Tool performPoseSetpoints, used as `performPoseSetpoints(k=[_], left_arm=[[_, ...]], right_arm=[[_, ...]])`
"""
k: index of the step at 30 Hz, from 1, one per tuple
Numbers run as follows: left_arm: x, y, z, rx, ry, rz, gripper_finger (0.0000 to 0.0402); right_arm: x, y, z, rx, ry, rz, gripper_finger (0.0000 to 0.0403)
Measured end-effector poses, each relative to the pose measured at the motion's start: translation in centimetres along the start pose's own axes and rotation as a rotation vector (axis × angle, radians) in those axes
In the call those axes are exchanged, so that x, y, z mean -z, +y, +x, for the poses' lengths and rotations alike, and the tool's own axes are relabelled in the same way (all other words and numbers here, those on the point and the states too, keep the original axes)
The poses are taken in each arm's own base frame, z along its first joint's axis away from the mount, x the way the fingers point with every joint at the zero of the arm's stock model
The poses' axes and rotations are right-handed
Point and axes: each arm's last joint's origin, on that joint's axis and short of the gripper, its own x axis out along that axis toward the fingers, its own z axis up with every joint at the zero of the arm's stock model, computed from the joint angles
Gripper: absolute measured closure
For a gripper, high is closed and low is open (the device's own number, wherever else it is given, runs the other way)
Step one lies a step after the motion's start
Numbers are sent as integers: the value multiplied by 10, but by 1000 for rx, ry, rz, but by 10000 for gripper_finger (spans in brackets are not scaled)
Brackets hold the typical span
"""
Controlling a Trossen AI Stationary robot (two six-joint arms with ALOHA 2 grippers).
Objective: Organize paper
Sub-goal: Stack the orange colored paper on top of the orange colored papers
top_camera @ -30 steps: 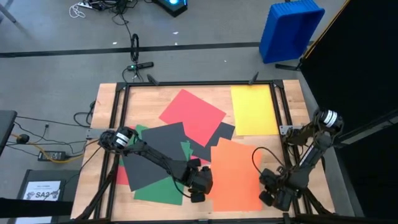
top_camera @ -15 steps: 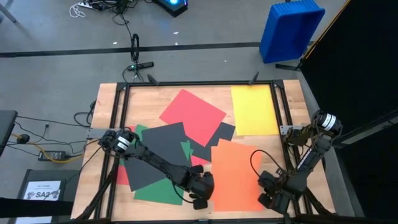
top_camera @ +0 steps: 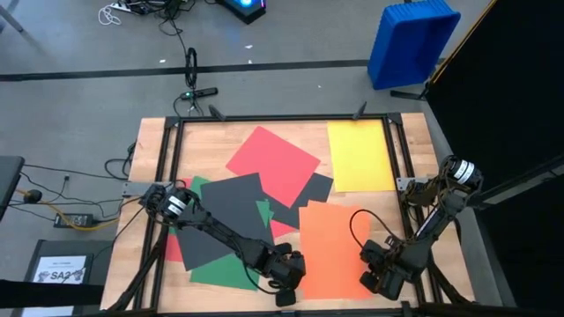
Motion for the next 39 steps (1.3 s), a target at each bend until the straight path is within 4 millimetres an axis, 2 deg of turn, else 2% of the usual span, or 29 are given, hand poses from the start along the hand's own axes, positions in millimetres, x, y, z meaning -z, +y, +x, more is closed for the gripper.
performPoseSetpoints(k=[11, 24, 32, 39], left_arm=[[0, -9, 23, 148, -78, 1, 402], [2, -9, 22, 106, -82, 24, 402], [2, -7, 2, 45, -9, 39, 402], [-3, -9, -8, 46, -33, 54, 402]], right_arm=[[-6, 0, 1, 1, -30, 0, 403], [-3, -2, 0, 27, 5, -11, 403], [2, -7, -5, 38, 29, -7, 403], [2, -9, -6, 61, 32, -8, 403]])
